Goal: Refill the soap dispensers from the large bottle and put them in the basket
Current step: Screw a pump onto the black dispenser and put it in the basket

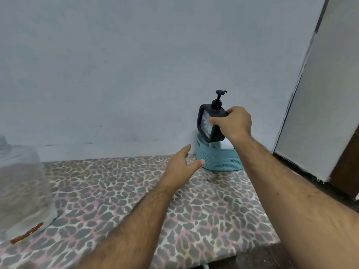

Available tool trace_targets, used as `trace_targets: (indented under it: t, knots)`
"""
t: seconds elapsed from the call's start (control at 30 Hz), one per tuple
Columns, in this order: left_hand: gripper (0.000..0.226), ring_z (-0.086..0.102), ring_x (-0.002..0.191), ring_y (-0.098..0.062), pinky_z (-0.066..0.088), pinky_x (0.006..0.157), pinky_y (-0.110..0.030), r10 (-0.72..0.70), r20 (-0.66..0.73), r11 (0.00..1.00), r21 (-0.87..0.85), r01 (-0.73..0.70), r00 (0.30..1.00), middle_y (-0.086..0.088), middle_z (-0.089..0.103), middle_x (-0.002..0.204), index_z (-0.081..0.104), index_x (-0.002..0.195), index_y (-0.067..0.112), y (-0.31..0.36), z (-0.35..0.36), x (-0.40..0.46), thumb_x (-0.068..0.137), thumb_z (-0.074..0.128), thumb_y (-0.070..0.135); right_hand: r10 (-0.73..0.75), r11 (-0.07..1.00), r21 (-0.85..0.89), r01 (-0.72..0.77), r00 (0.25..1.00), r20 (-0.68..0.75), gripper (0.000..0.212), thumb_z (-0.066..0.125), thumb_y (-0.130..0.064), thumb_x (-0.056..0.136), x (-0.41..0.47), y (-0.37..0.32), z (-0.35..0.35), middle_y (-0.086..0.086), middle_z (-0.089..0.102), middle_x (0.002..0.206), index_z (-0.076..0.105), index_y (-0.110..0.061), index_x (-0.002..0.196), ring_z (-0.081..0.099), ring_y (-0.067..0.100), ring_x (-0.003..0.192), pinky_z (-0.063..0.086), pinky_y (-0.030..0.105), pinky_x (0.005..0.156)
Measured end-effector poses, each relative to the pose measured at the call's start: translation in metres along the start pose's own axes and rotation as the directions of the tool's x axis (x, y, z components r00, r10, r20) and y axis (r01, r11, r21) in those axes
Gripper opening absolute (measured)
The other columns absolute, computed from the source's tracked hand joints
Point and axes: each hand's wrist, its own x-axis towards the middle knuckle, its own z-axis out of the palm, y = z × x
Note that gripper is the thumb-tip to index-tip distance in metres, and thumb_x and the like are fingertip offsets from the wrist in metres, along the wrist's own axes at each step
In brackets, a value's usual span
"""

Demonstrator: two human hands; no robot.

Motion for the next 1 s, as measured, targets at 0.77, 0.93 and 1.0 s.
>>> trace_targets:
  t: [0.77, 0.93, 1.0]
  knots:
    - [0.086, 0.037, 0.141, -0.013, 0.032, 0.115, -0.039, -0.012, 0.127, 0.999, -0.049, 0.018, 0.992, 0.006, 0.039, 0.155, 0.028, 0.155, 0.024, -0.03, 0.043, 0.044, 0.082, 0.068, 0.048, 0.01, 0.93, -0.368, 0.014, 0.998, 0.063, 0.04, 0.081, -0.04, 0.071, 0.017, 0.059, 0.057, -0.003, 0.049, 0.061, 0.054, -0.01, 0.075, 0.054, 0.018, 0.064, 0.025, 0.024, 0.043]
    - [0.084, 0.032, 0.144, -0.014, 0.031, 0.117, -0.043, -0.016, 0.122, 0.999, -0.037, 0.021, 0.992, 0.004, 0.031, 0.159, 0.023, 0.156, 0.021, -0.03, 0.045, 0.046, 0.088, 0.068, 0.041, -0.017, 0.908, -0.415, 0.051, 0.996, 0.087, 0.046, 0.081, -0.043, 0.075, 0.016, 0.063, 0.062, -0.002, 0.049, 0.063, 0.046, -0.012, 0.068, 0.055, 0.019, 0.067, 0.026, 0.025, 0.043]
    - [0.083, 0.032, 0.144, -0.014, 0.03, 0.118, -0.043, -0.017, 0.121, 0.999, -0.033, 0.021, 0.993, 0.004, 0.03, 0.159, 0.022, 0.156, 0.02, -0.029, 0.047, 0.046, 0.089, 0.068, 0.04, -0.025, 0.895, -0.442, 0.063, 0.996, 0.089, 0.048, 0.079, -0.046, 0.076, 0.015, 0.064, 0.062, -0.002, 0.048, 0.063, 0.047, -0.012, 0.068, 0.055, 0.021, 0.07, 0.026, 0.026, 0.044]
